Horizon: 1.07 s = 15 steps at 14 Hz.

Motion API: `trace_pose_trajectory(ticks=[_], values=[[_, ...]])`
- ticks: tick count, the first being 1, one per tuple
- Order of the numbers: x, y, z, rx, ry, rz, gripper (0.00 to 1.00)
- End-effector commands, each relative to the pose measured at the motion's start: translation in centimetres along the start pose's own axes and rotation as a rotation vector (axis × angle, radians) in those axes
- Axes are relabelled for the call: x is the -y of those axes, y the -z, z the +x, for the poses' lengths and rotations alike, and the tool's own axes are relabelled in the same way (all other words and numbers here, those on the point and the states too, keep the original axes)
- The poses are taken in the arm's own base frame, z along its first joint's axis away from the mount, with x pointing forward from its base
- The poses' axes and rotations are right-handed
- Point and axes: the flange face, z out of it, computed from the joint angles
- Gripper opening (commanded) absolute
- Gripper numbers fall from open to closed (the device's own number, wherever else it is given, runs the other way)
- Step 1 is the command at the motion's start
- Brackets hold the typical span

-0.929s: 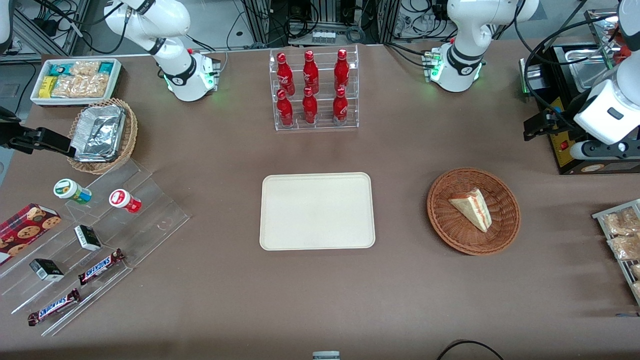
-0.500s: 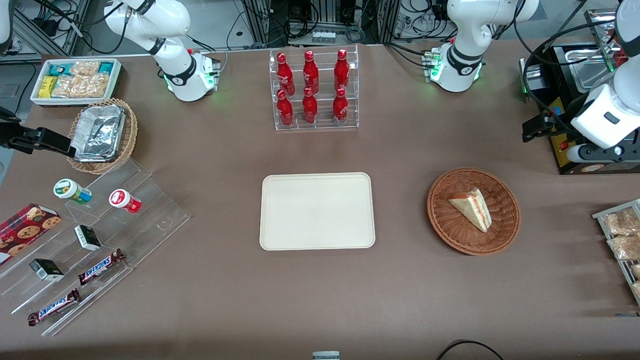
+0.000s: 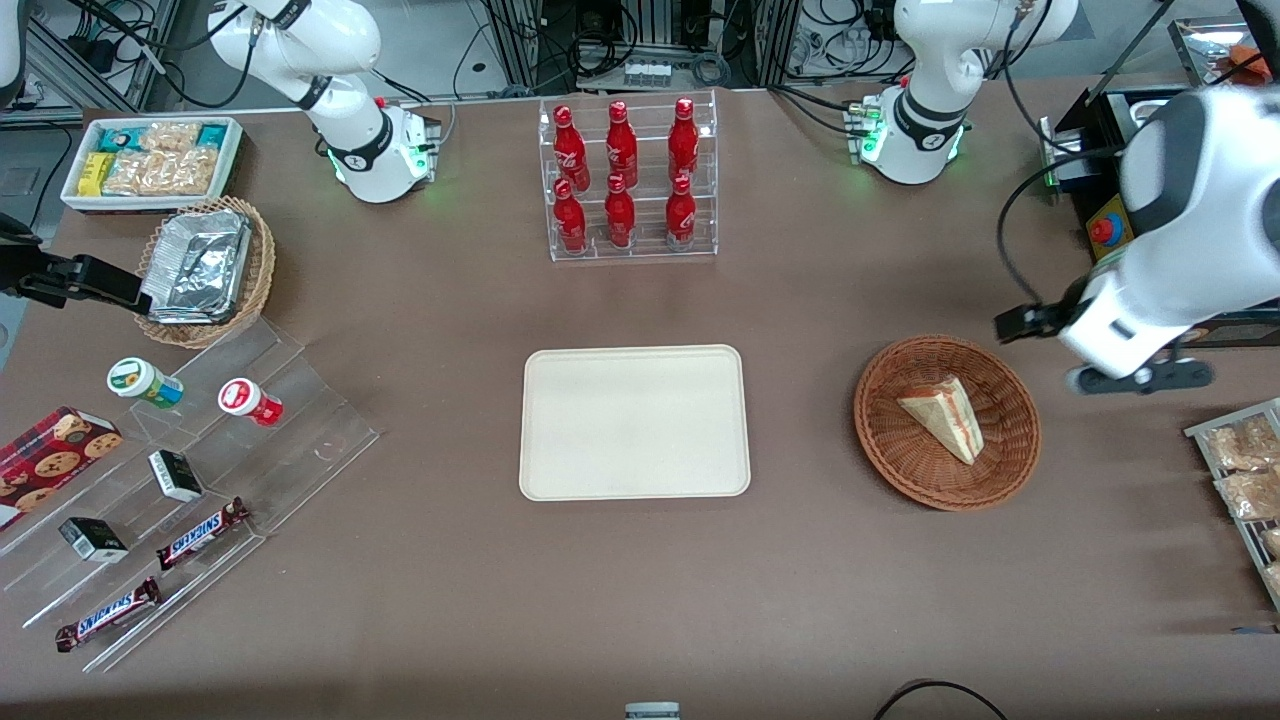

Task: Place sandwich from basket to tray
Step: 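Move the left gripper down over the wrapped sandwich in the wicker basket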

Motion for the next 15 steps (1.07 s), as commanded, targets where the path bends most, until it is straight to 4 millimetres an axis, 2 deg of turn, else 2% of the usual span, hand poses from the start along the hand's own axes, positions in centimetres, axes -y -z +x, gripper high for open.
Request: trace_pose_trajectory(ticks=[1, 6, 8, 10, 13, 15], values=[[-0.4, -3.9, -0.8, -0.05, 0.101, 0.009, 1.0], [-1.2, -10.9, -1.2, -0.166, 0.521, -0.068, 1.0], [-1.5, -12.0, -1.1, -0.215, 0.63, -0.11, 1.0], [-2.0, -13.4, -0.5, -0.215, 0.678, -0.122, 1.0], [-4.1, -15.4, -0.2, -0.213, 0.692, -0.129, 1.0], [-4.1, -16.4, -0.7, -0.195, 0.682, -0.113, 1.0]])
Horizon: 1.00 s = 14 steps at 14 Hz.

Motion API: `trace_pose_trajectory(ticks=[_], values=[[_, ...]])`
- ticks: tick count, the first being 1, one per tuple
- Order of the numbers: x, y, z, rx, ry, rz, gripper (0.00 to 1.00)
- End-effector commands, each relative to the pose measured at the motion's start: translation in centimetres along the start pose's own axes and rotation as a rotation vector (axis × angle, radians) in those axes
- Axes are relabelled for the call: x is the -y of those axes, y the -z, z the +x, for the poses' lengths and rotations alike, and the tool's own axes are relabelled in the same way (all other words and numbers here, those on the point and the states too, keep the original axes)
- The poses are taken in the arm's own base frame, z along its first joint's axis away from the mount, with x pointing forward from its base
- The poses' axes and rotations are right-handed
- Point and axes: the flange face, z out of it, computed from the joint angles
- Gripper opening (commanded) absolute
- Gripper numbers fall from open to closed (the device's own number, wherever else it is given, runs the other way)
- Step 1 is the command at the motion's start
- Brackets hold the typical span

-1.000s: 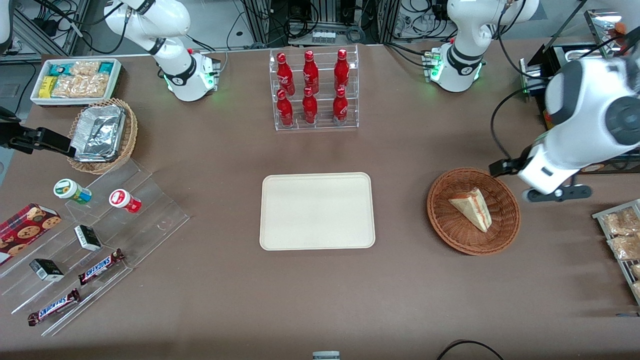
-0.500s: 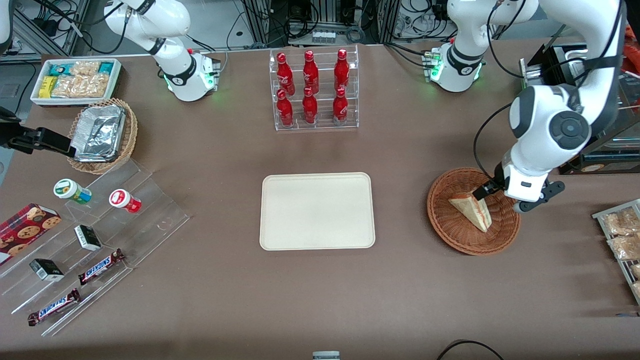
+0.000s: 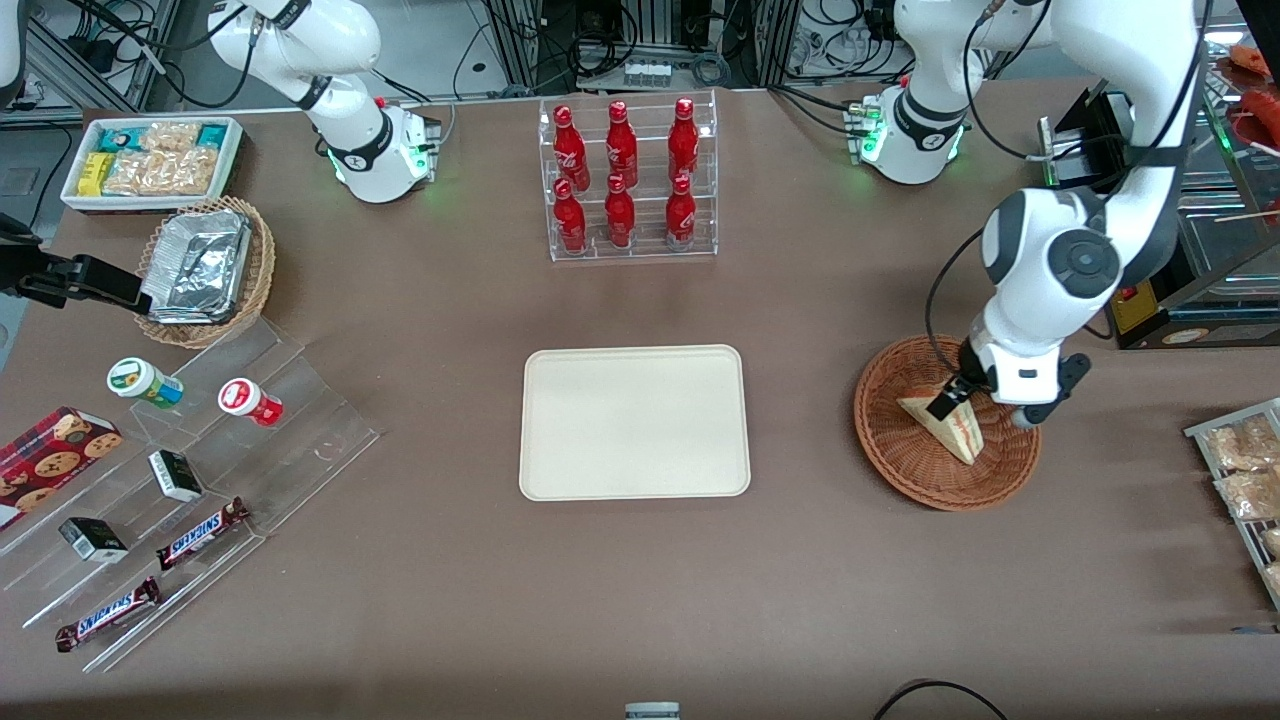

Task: Place sandwich from basket to tray
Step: 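Move the left gripper down over the wrapped sandwich in the wicker basket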

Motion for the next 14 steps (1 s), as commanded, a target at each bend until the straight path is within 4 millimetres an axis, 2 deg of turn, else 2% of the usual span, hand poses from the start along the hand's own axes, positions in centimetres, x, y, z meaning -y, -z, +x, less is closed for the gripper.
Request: trace_pose_trajectory(ticks=[1, 8, 10, 12, 13, 14], values=[[0.4, -0.7, -0.6, -0.005, 0.007, 0.009, 1.0], [0.9, -2.5, 0.2, -0.008, 0.014, 0.027, 1.0], [1.0, -3.8, 0.2, 0.0, 0.013, 0.038, 1.0], [1.0, -4.2, 0.2, -0.001, 0.012, 0.035, 0.97], [0.9, -4.2, 0.2, -0.001, 0.012, 0.035, 0.71], [0.9, -4.3, 0.2, 0.0, 0.012, 0.036, 0.39]])
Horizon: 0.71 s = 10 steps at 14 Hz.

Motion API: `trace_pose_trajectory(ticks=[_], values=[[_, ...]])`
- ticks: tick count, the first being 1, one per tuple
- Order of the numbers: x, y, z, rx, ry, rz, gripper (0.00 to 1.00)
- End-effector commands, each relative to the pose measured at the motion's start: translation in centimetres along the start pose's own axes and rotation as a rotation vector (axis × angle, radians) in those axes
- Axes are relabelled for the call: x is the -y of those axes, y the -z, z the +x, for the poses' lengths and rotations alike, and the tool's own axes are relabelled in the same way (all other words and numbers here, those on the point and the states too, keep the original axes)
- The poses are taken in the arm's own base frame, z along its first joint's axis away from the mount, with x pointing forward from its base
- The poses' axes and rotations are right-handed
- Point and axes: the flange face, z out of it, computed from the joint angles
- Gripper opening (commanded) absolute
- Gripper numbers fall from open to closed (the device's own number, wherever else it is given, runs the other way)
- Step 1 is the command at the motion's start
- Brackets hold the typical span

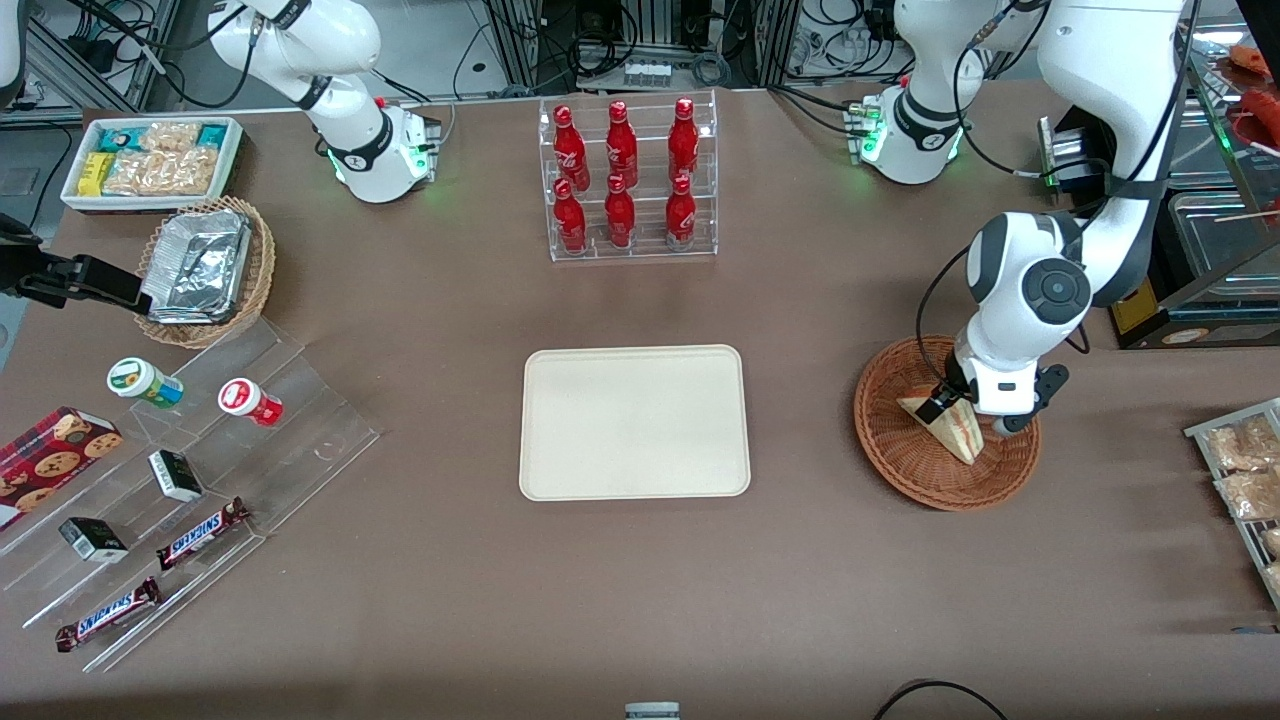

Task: Place sandwich from basket to tray
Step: 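Move the left gripper down over the wrapped sandwich in the wicker basket, then close the left gripper on the sandwich and lift it from the basket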

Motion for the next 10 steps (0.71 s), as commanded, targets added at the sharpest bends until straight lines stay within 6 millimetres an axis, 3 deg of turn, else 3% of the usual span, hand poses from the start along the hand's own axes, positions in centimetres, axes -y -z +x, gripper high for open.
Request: trace_pose_trajectory(ticks=[1, 2, 4, 8, 10], values=[[0.0, 0.1, 0.1, -0.02, 0.01, -0.005, 0.14], [0.0, 0.2, 0.1, -0.021, 0.01, -0.006, 0.05], [-0.1, 0.5, 0.3, -0.024, 0.01, -0.01, 0.0], [0.0, 2.8, 0.0, -0.031, -0.027, 0.011, 0.0], [0.1, 5.4, -0.7, -0.036, -0.071, 0.046, 0.0]])
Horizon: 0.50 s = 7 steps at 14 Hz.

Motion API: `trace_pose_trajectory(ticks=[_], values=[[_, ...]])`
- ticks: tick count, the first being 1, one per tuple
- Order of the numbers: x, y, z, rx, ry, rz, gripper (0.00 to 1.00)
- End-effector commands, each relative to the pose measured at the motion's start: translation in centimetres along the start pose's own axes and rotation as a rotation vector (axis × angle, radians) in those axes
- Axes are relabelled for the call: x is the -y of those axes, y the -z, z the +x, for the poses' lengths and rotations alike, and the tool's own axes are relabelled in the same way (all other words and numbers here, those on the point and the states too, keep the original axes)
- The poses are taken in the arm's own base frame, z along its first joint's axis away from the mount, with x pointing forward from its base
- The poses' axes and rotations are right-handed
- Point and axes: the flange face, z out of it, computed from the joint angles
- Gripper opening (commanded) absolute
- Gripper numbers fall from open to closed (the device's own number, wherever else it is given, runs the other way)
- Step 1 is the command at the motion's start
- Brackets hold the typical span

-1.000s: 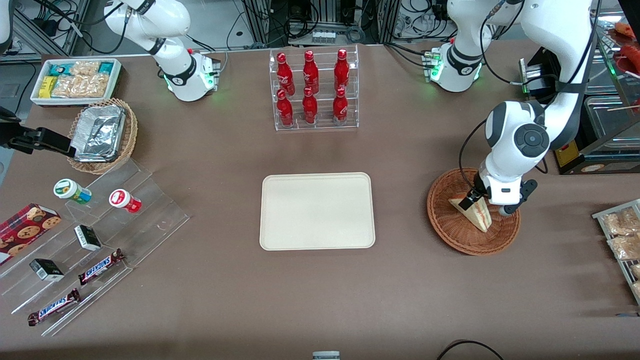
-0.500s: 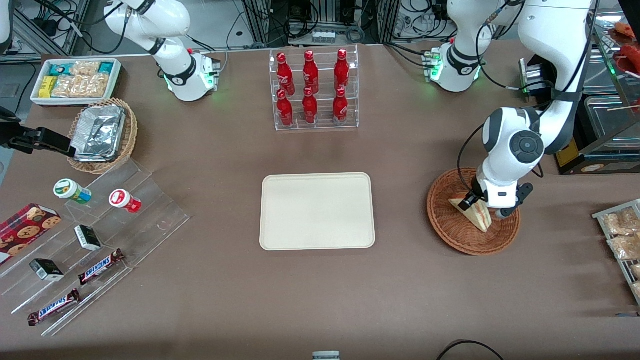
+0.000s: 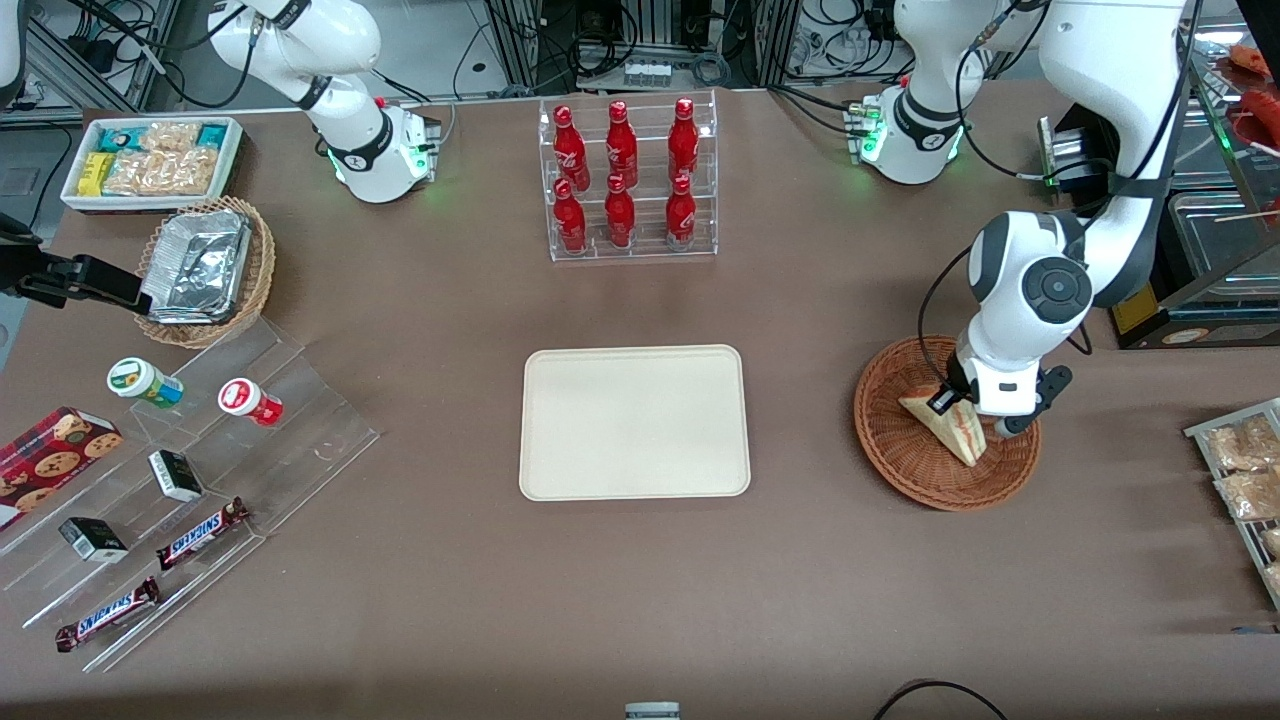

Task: Place sandwich from basket to tray
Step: 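Close the left gripper on the sandwich and lift it from the basket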

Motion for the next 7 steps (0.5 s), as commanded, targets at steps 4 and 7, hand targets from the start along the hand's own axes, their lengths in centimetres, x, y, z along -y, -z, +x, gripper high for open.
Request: trace_pose_trajectory(ticks=[4, 7], values=[[-5.2, 8.5, -7.1, 0.007, -0.171, 0.078, 0.0], [-11.1, 12.6, -15.0, 0.002, -0.294, 0.044, 0.0]])
